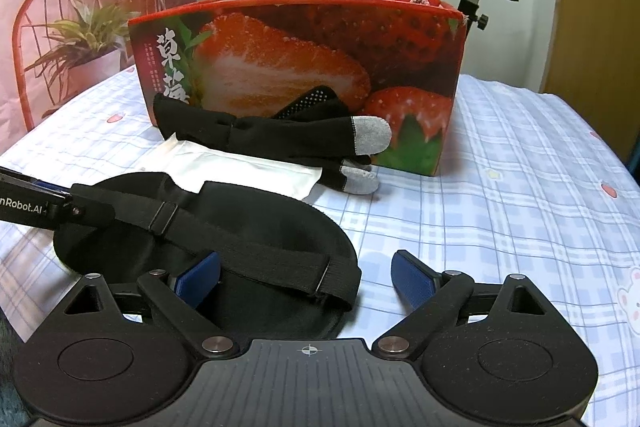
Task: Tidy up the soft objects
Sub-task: 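Close both grippers on the strap edge of the black eye mask, then lift the black eye mask off the table with both grippers, then carry the eye mask over the red box and lower it inside with both grippers, then open both grippers and release the eye mask in the box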
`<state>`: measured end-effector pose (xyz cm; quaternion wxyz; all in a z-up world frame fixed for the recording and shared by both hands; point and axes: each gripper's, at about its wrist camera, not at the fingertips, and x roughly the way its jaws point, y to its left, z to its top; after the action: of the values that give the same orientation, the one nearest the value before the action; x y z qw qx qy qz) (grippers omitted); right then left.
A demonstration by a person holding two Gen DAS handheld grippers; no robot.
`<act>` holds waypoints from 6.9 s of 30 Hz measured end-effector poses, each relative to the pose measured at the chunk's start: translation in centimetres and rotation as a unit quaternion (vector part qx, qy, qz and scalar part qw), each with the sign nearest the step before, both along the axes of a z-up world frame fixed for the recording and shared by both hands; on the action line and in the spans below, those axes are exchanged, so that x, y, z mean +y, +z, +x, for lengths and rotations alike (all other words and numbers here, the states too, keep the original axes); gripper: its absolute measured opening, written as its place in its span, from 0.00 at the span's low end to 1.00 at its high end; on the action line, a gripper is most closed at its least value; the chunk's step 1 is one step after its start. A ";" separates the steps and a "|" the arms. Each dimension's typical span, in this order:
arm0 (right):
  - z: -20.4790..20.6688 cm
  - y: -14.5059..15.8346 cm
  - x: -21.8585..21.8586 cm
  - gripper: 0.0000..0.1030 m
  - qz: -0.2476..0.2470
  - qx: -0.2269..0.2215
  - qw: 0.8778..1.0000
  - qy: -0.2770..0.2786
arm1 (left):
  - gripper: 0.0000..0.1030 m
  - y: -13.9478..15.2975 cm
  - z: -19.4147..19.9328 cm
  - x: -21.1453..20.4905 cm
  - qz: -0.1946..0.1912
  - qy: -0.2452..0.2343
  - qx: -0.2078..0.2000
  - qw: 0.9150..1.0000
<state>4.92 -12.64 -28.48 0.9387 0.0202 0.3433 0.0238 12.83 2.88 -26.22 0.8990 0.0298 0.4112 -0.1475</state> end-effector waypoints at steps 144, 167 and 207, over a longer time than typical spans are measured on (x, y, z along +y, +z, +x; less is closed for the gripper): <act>-1.7 14.6 -2.8 0.08 0.065 -0.200 0.978 0.004 | 0.10 14.8 0.6 -0.2 -0.104 -0.039 -0.195 0.974; 16.8 18.1 -3.3 0.08 -0.045 -0.178 0.983 -0.019 | 0.10 15.9 16.3 -8.1 -0.009 -0.013 -0.178 0.984; 16.0 13.3 -5.3 0.98 -0.039 -0.045 0.995 -0.084 | 0.99 14.7 15.2 -3.8 -0.052 -0.019 -0.085 0.995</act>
<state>20.97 -17.91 -15.14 0.9518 0.0114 0.2988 -0.0680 28.02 -0.96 -11.51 0.9281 0.0033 0.3242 -0.1829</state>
